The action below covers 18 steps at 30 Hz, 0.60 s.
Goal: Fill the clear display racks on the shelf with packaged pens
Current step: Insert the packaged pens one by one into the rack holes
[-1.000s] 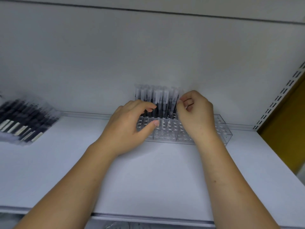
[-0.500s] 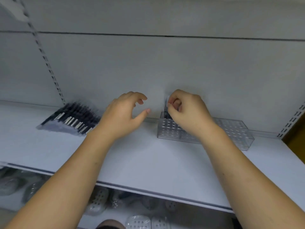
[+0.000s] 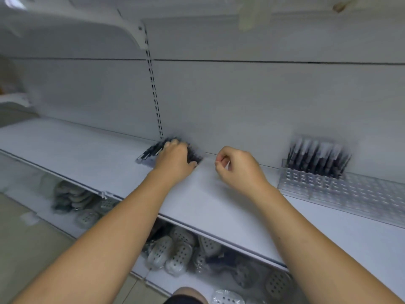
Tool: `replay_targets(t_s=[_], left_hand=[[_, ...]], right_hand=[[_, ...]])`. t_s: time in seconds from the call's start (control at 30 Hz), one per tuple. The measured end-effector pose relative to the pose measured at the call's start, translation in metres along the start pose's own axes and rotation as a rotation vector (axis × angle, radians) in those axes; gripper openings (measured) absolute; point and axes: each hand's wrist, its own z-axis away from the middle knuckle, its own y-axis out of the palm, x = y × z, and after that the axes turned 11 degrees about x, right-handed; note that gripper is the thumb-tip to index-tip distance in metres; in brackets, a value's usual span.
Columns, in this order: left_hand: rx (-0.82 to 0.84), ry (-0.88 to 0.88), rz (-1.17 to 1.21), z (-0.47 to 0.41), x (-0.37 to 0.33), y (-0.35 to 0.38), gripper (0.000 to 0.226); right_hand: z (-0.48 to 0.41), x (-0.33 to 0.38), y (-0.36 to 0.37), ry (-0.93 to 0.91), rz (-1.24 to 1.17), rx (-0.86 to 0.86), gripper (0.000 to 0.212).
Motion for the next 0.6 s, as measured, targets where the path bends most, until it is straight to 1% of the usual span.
replay_targets(t_s=[0.1, 0.2, 0.37, 0.43, 0.6], left_hand=[[0.061, -0.036, -0.052, -0.015, 0.004, 0.004, 0.061], [0.076, -0.047, -0.073, -0.026, 0.001, 0.006, 0.065], [0.11, -0.086, -0.079, -0.043, 0.004, 0.004, 0.065], [0.137, -0.105, -0.08, -0.048, 0.007, 0.001, 0.062], [0.204, -0.118, -0.15, -0.054, 0.005, -0.01, 0.047]], right_hand=[[-0.002, 0.002, 0.004, -0.007, 0.004, 0.006, 0.002], [-0.002, 0.001, 0.003, -0.014, 0.004, -0.004, 0.002], [0.001, -0.001, -0.002, -0.018, -0.011, -0.019, 0.001], [0.002, 0.0, -0.002, -0.018, -0.027, -0.013, 0.002], [0.005, 0.001, -0.001, -0.02, -0.047, -0.014, 0.002]])
